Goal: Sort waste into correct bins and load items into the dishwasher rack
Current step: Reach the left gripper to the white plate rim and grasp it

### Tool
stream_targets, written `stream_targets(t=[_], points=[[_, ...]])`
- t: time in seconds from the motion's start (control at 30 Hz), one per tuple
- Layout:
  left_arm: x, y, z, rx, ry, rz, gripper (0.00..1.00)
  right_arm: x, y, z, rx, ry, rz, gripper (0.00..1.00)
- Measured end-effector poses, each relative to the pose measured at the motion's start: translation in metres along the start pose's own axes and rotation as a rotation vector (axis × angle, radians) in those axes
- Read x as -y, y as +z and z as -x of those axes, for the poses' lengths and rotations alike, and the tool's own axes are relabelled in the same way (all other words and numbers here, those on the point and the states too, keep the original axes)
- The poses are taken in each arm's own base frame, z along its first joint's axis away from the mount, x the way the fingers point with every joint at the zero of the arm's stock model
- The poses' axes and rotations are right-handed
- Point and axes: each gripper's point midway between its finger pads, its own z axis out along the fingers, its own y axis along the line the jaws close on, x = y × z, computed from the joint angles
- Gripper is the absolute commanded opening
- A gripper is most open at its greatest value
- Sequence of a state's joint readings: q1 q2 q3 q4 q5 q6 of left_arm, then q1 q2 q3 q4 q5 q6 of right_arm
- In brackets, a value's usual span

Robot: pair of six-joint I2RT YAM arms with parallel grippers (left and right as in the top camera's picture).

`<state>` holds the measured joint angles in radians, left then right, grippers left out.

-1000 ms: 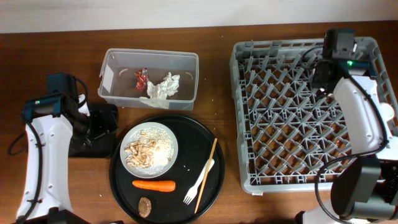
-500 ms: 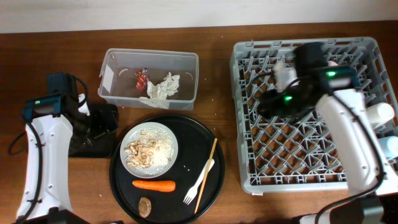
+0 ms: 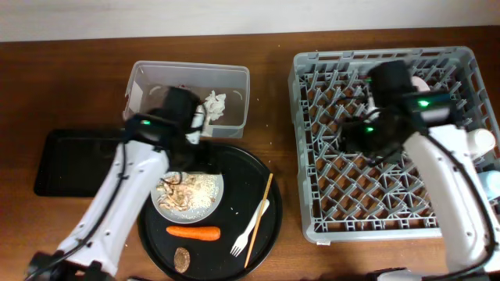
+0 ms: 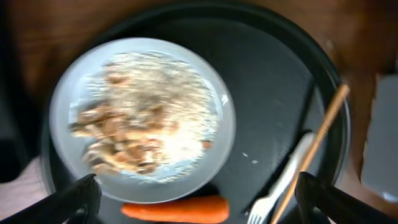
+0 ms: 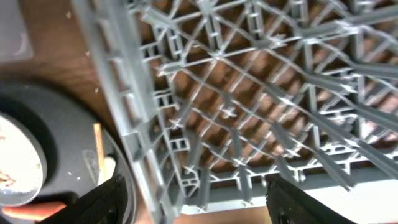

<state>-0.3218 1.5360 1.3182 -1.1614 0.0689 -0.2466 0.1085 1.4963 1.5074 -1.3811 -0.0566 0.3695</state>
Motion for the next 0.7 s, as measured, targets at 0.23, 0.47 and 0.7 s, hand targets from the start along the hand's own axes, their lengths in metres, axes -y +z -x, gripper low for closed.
stream_targets(t=[0.23,0.47,0.7], points=[[0.063,0.073,-0.021,-0.187,0.132,-0.028,0.99,0.028,-0.004,0.002,-0.008,0.025,-0.029,0.75],[0.082,0.107,-0.032,-0.289,0.082,-0.093,0.99,0.028,-0.003,0.002,-0.009,0.018,-0.030,0.75],[0.081,0.107,-0.037,-0.314,0.012,-0.080,0.99,0.028,-0.003,0.002,-0.009,0.014,-0.030,0.75]])
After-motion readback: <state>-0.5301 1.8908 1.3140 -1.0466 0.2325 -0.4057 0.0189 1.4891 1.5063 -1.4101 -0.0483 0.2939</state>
